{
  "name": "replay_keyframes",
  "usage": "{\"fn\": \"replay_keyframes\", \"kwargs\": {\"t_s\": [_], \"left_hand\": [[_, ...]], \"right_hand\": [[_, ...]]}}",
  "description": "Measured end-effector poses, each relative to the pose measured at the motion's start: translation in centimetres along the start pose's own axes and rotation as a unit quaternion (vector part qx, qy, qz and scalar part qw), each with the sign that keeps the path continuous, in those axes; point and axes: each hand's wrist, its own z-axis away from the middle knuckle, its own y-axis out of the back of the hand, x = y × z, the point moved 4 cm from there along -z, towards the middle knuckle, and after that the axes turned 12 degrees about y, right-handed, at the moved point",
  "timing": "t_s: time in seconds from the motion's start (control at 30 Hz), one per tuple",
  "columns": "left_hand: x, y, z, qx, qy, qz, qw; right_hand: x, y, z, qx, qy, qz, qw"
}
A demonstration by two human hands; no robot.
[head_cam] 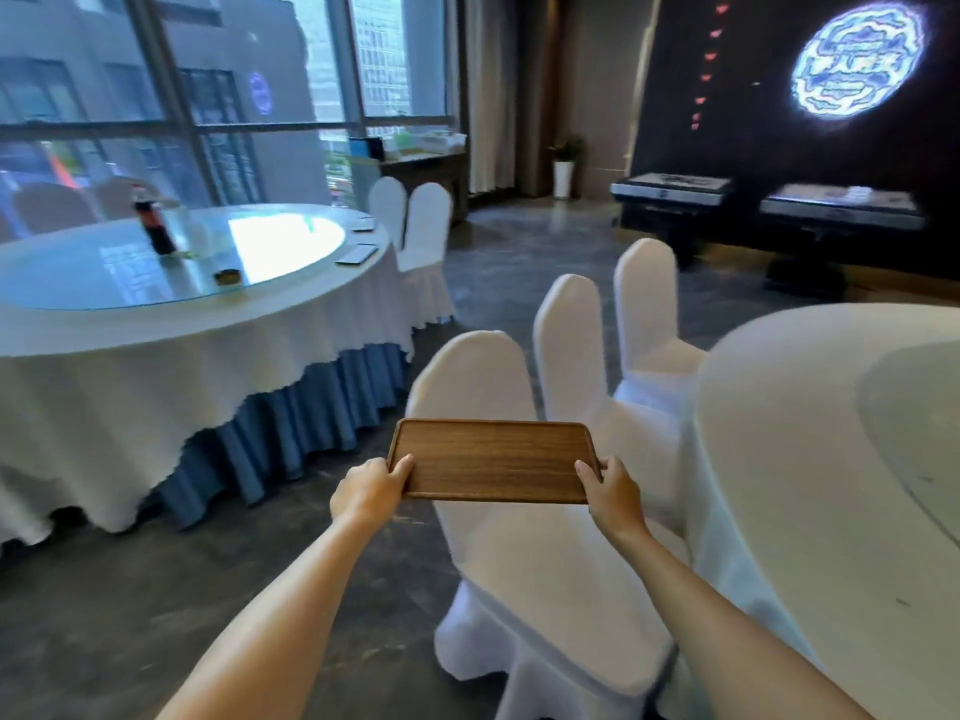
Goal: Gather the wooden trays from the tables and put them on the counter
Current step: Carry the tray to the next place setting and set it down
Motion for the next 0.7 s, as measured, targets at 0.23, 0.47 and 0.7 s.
{"fn": "replay_keyframes", "kwargs": {"t_s": [0.23,0.47,0.7], "left_hand": [[-11.1,8.4,-8.1,0.058,0.066,0.017,0.996],[-16.9,10.9,-16.8,0.085,0.116,0.026,0.989],[-17.6,12.0,-31.0,0.096,0.137,0.014,0.986]], "right_hand": [[-7.3,-15.7,-1.6,-0.081,0.034,-0.038,0.995],[-11.8,-26.4,-6.6,-0.127,0.075,-0.032,0.989],[-13.7,-38.0,-17.2,-0.138,0.094,-0.033,0.985]]}}
